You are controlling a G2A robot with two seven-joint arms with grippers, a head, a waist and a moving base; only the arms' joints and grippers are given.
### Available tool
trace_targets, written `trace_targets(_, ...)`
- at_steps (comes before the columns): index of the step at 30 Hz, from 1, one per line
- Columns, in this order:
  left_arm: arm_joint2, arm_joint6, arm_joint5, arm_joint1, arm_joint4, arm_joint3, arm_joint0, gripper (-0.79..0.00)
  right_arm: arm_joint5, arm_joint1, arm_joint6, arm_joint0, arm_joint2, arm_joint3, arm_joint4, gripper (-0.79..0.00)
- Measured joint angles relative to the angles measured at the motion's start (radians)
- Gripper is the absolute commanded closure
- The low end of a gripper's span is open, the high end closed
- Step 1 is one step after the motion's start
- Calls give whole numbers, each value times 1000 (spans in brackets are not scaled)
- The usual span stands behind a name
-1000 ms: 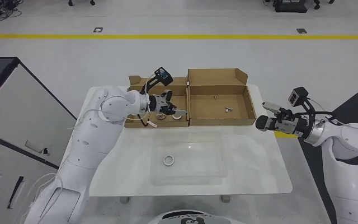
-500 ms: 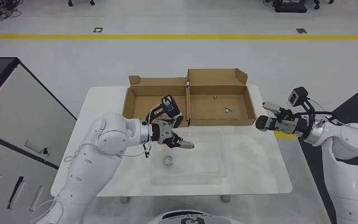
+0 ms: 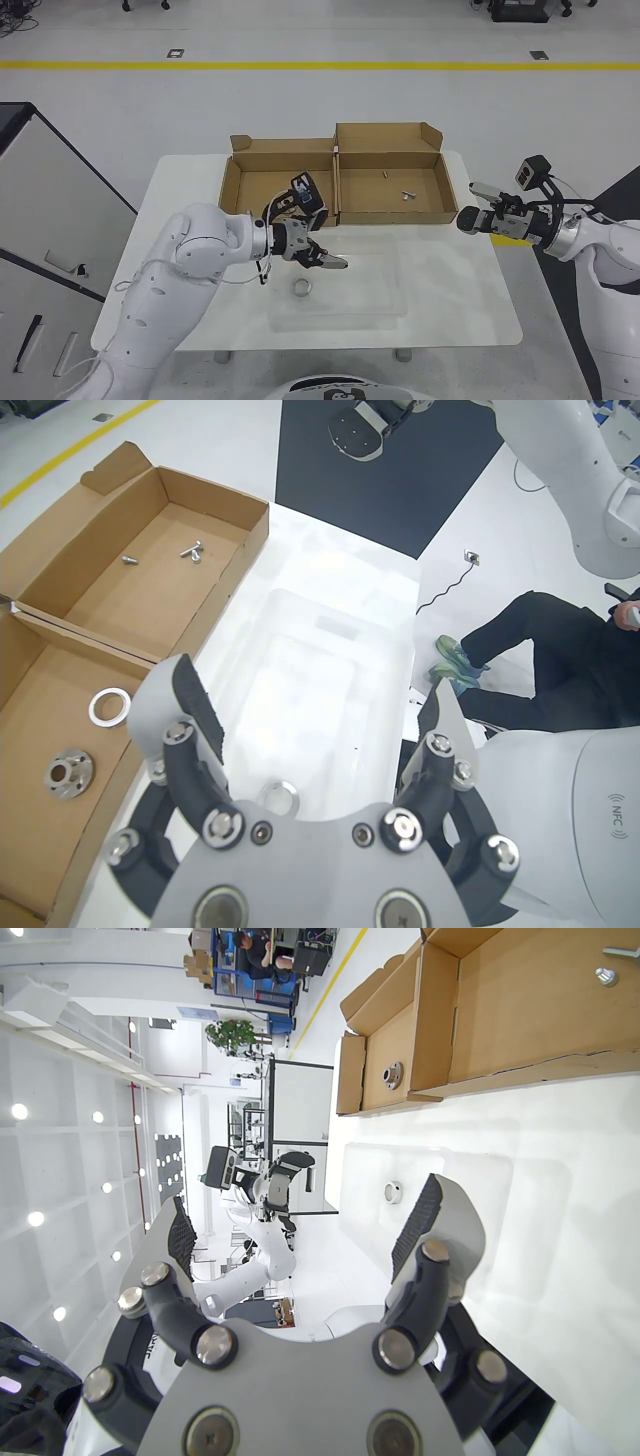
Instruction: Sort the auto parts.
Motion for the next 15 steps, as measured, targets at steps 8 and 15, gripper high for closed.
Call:
trace_targets(8,81,-125,-26,23,211,-57,-27,-785,0,0,0,0,0,0,0,-785)
trace_targets(15,206,-179,31,56,316,-29,-101,-785,0,0,0,0,0,0,0,-785)
